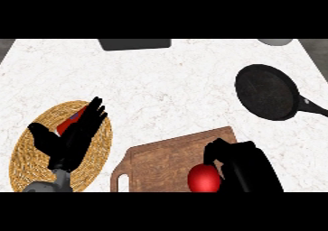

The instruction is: Pick the tomato from the cutting board and place it in the pan

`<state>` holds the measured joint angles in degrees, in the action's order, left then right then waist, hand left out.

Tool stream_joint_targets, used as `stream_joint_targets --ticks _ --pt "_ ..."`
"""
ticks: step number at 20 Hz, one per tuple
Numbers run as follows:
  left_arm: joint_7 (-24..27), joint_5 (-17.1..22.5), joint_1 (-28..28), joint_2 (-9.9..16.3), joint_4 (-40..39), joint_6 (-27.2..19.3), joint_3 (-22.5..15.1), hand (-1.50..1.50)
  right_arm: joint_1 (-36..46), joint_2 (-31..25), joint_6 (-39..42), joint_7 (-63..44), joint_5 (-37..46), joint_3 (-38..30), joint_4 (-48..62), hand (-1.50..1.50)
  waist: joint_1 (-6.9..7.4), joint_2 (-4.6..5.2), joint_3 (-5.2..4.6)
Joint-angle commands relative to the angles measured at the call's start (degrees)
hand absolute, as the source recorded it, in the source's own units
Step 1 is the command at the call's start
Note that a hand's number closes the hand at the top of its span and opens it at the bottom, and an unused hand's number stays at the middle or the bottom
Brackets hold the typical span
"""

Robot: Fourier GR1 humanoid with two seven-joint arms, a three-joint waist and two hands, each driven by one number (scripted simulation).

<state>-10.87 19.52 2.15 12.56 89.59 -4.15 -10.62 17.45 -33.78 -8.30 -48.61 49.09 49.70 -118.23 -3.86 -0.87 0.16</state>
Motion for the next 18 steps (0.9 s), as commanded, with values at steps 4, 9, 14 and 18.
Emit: stream_joint_targets --ticks 4,9,14,18 --pt "-0.49 -0.59 1.49 -0.23 0.13 0.98 -0.80 0.00 -14.89 -5.37 -16.11 5.98 -7.23 -9.14 -13.05 1.50 1.88 0.83 0.03" --pt "3.31 -2.51 -2.73 -1.31 1.31 1.92 -2.51 0.00 -21.56 -6.64 -24.45 18.55 -17.44 -16.81 -5.02 1.50 3.76 0.94 -0.04" --pt "-0.22 -1.16 2.07 -0.21 -0.97 3.86 0.02 0.00 -16.48 -8.26 -21.01 28.37 -23.59 -26.20 8.00 1.50 4.21 1.00 -0.11" --pt "-1.54 -0.36 1.95 -0.41 0.58 4.05 0.66 0.00 -15.31 -5.57 -24.25 41.07 -25.31 -28.91 22.06 1.50 4.50 1.04 -0.07"
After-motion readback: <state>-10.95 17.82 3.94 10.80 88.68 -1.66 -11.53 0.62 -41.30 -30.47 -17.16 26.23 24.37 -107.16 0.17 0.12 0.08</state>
